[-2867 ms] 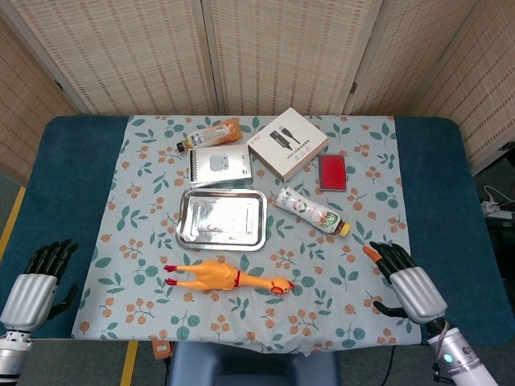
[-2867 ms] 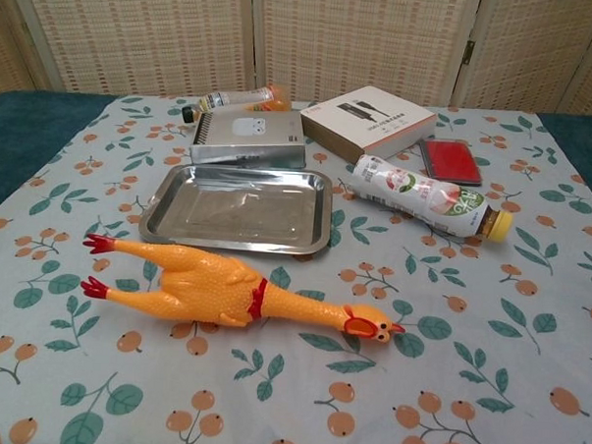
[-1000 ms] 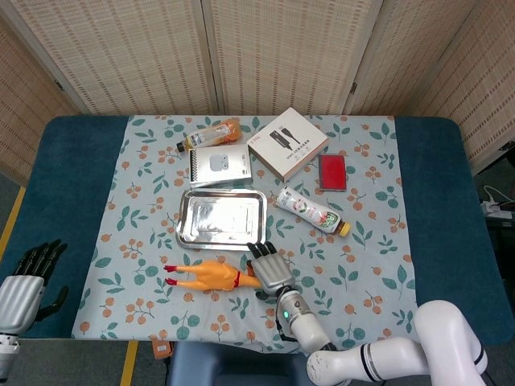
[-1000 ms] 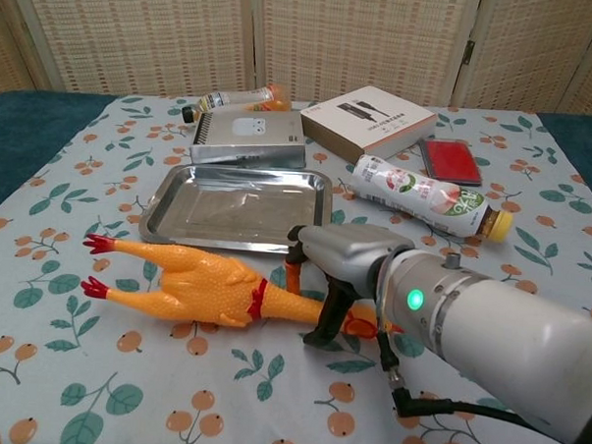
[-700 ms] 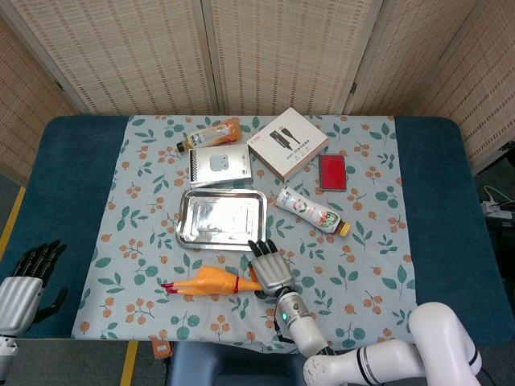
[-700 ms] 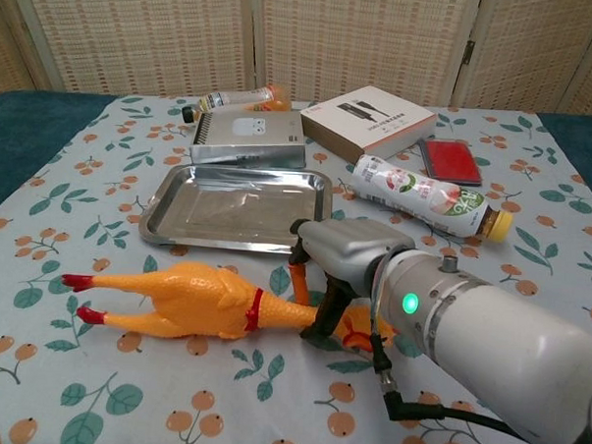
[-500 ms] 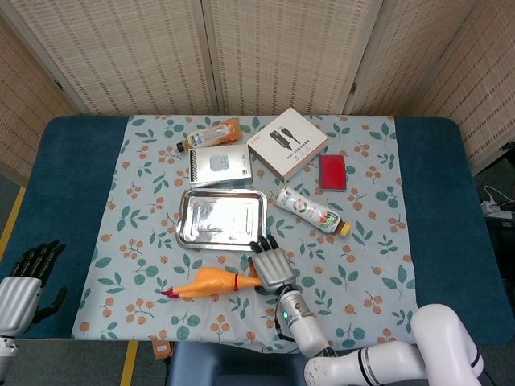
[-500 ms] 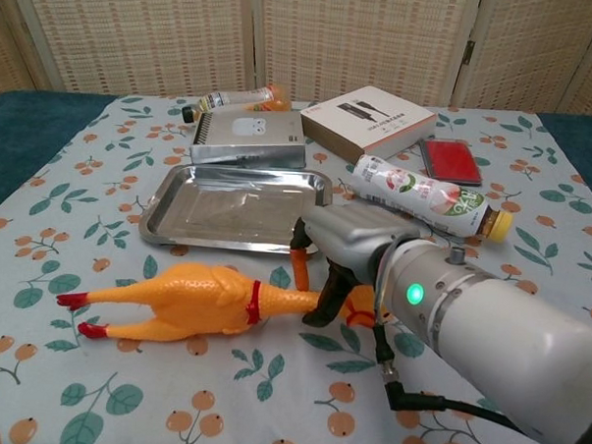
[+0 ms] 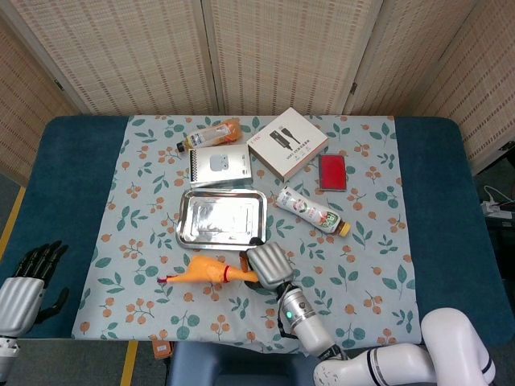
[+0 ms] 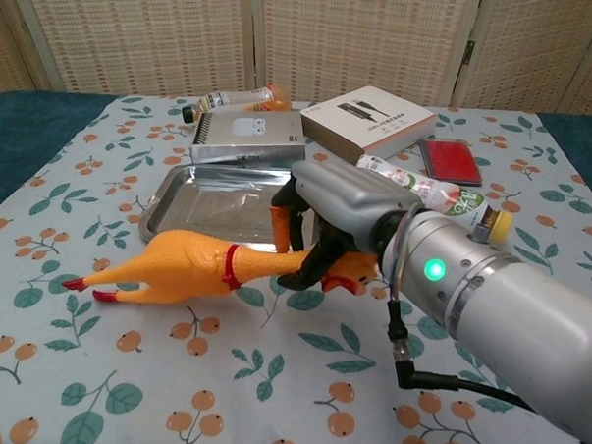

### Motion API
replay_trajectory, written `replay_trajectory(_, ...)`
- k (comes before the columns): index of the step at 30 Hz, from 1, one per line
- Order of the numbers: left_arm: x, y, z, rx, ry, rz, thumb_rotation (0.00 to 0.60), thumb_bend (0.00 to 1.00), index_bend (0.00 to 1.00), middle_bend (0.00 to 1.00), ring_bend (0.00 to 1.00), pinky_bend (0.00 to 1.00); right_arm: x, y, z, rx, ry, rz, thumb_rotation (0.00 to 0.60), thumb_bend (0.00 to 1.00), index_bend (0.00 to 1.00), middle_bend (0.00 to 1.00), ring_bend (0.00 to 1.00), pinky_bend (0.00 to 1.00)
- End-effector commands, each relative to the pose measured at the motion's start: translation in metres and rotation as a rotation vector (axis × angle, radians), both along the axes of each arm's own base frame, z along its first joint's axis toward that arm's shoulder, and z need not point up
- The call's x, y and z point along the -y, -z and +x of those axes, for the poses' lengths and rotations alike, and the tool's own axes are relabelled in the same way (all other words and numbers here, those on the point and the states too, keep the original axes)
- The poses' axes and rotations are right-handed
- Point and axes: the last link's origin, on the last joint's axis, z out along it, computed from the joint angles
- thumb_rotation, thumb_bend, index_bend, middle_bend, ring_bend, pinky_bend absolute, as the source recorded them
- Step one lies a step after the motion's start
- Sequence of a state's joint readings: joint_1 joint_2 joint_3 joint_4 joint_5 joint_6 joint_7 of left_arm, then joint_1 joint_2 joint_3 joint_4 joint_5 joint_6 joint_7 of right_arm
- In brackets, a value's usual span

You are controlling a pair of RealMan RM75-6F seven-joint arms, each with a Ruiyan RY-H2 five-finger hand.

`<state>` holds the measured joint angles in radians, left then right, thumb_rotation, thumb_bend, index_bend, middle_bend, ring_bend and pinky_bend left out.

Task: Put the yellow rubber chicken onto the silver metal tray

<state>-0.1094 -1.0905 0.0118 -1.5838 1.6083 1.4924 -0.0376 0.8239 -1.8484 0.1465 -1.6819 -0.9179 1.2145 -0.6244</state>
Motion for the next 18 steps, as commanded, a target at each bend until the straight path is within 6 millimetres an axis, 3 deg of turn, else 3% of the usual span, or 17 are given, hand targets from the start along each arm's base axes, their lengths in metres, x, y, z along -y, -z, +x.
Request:
replay_trajectory(1,0.0,0.004,0.003,0.021,0.035,-0.028,0.6,0.44,0.0,0.0,0.0,0.1,0.001,-0.001,-0.001,0.035,-0.007,0.019,0.6,0.34,0.91,0.64,0.77,1.0)
replay_trajectory(12,-0.016,0.035,0.016,0.276,0.173,-0.313,0.6,0.41,0.0,0.0,0.02,0.17,0.01,-0.022,0.0,0.235,0.0,0.135,0.6,0.35,0.92,0.65,0.79,1.0)
replay_trajectory(18,-0.033,0.05,0.038,0.369,0.167,-0.484,0.6,0.37,0.0,0.0,0.0,0.17,0.019,-0.035,0.001,0.293,0.03,0.157,0.6,0.35,0.93,0.66,0.79,1.0)
